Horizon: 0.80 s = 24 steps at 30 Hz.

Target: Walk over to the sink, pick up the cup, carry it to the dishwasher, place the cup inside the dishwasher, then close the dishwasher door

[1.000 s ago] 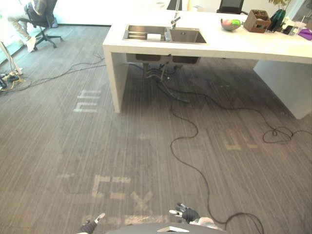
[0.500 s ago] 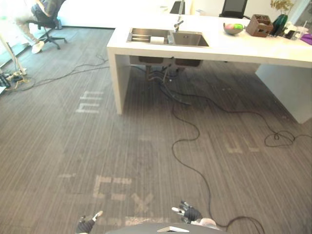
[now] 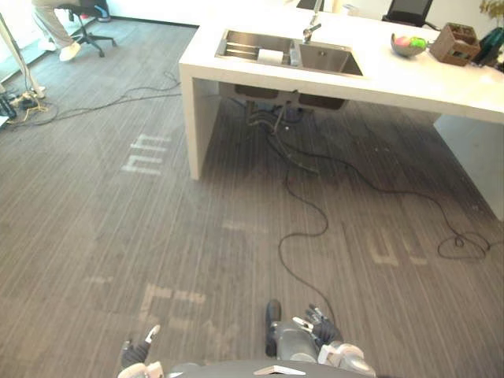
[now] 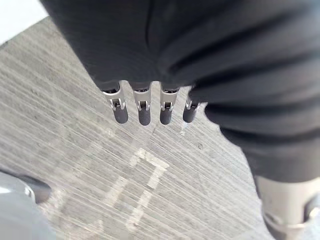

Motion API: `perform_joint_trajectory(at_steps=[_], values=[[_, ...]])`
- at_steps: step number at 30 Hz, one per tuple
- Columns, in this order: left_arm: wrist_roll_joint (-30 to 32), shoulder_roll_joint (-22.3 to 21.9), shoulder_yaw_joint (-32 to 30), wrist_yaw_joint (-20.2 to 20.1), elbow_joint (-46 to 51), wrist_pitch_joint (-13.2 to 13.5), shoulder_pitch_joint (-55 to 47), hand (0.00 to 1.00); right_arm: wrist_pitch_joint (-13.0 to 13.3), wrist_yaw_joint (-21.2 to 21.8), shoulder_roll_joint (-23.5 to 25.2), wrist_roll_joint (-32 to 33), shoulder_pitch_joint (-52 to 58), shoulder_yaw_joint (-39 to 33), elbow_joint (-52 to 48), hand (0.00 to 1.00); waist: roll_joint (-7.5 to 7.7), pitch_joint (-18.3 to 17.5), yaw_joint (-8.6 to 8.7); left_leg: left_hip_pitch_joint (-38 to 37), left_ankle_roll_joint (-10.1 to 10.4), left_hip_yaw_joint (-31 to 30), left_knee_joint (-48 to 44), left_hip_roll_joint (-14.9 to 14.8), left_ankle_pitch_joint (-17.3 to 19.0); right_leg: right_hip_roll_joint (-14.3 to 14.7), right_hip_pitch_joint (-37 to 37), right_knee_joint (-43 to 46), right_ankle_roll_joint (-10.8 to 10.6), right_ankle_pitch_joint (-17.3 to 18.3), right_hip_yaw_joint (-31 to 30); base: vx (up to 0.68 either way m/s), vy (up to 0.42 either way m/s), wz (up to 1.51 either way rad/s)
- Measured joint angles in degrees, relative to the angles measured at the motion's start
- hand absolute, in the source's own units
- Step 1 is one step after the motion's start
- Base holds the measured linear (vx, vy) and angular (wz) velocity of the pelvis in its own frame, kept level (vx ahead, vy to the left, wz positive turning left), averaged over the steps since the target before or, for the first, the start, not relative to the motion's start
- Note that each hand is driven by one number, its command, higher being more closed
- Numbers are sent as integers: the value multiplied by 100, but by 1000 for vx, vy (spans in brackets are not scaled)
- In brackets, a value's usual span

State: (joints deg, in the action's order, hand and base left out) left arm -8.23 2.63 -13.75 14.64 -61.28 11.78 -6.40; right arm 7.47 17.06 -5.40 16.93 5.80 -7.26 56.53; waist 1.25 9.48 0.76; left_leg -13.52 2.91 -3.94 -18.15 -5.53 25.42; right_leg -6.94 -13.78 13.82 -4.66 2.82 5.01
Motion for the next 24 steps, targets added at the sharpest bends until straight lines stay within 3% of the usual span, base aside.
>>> perform_joint_trajectory(at_steps=[1,2,4,5,6,8,9,10,12,13,14,15,16,17,18,19,20,24], values=[[-2,-134,-20,-4,-10,-14,2,0,-40,26,3,136,30,-112,-73,0,-107,-21,18,-176,84,-91,-108,-165,192,51,-128,733,-86,-280,75,579,-400,48],[-4,-213,-45,-6,-9,-15,13,0,-42,33,9,143,40,-141,-99,0,-117,-44,28,-233,72,-99,-193,-220,201,68,-251,1138,-79,-146,91,562,-387,42],[63,-474,-251,-5,44,-130,17,0,-168,43,-74,198,16,-241,-168,0,-317,-204,24,-129,-38,-101,-885,-508,13,242,-402,2067,129,711,277,613,-407,4],[69,-518,-331,-4,38,-184,7,0,-176,44,-104,212,15,-257,-161,0,-385,-247,47,-49,-40,-108,-1147,-560,-133,302,-361,2134,174,855,316,676,-383,-11],[117,-630,-538,13,-18,-272,3,0,-194,42,-151,296,14,-384,-108,0,-543,-291,148,326,82,-239,-2142,-659,-950,485,-8,1983,301,1094,385,566,-300,-9],[167,-675,-669,35,-30,-304,-5,0,-233,38,-180,295,15,-437,-30,0,-607,-315,150,667,281,-245,-2913,-720,-1881,606,364,1659,368,1142,373,497,-208,-11],[212,-696,-678,122,-15,-286,2,0,-242,30,-215,294,-19,-459,75,0,-662,-279,158,1071,328,-11,-3921,-917,-2096,737,879,1202,419,1121,364,533,-161,-5],[297,-685,-737,180,32,-218,15,0,-286,14,-212,283,-62,-463,155,0,-653,-231,131,1439,146,346,-4751,-1118,-1760,843,1504,644,446,1048,374,525,-149,3],[594,-642,-748,252,218,-131,13,0,-316,-1,-171,285,-112,-413,323,0,-517,-212,43,1900,152,605,-5017,-1020,-1348,827,2149,61,466,979,383,491,-111,1],[920,-577,-622,262,395,-35,60,0,-401,-8,-164,289,-167,-317,418,0,-437,-176,-61,2415,69,882,-4579,-804,-900,769,2496,-259,471,953,324,554,-35,-17],[1053,-556,-580,266,450,-6,101,0,-407,-9,-164,291,-207,-285,467,0,-421,-150,-88,2606,38,1021,-4223,-713,-754,725,2584,-337,468,951,291,442,31,-37],[1269,-504,-473,278,464,17,144,0,-423,-11,-141,296,-338,-292,472,0,-401,-90,-148,2885,-10,1325,-3235,-536,-651,622,2689,-417,466,952,207,515,128,-45],[1390,-477,-375,300,541,13,202,0,-422,-14,-100,298,-338,-296,346,0,-381,10,-179,2991,-47,1607,-1961,-385,-929,489,2820,-433,372,1015,156,423,146,-53],[1430,-492,-308,351,636,18,190,0,-395,-10,-81,304,-297,-295,222,0,-402,38,-190,3019,-33,1667,-847,-296,-1453,448,2912,-439,230,1174,111,424,170,-52],[1412,-497,-264,378,669,46,151,0,-385,-15,-79,310,-288,-285,184,0,-403,76,-241,2957,-143,1686,-522,-265,-2202,459,3001,-456,142,1321,3,336,162,-45],[1408,-414,-137,427,663,72,197,0,-382,-35,5,311,-269,-145,111,0,-311,109,-248,2783,-456,1829,-465,-88,-2245,303,3140,-528,244,1445,-288,428,197,-20],[1417,-362,-46,482,685,113,274,0,-353,-18,76,307,-288,45,22,0,-94,119,-235,2789,-505,1828,-508,10,-2126,325,3134,-549,350,1379,-528,418,181,-6],[1410,-285,193,755,684,262,304,0,-336,-74,217,290,-415,219,45,0,-9,144,-266,2691,-634,1842,-658,94,-1859,311,3065,-378,406,993,-918,359,136,1]])
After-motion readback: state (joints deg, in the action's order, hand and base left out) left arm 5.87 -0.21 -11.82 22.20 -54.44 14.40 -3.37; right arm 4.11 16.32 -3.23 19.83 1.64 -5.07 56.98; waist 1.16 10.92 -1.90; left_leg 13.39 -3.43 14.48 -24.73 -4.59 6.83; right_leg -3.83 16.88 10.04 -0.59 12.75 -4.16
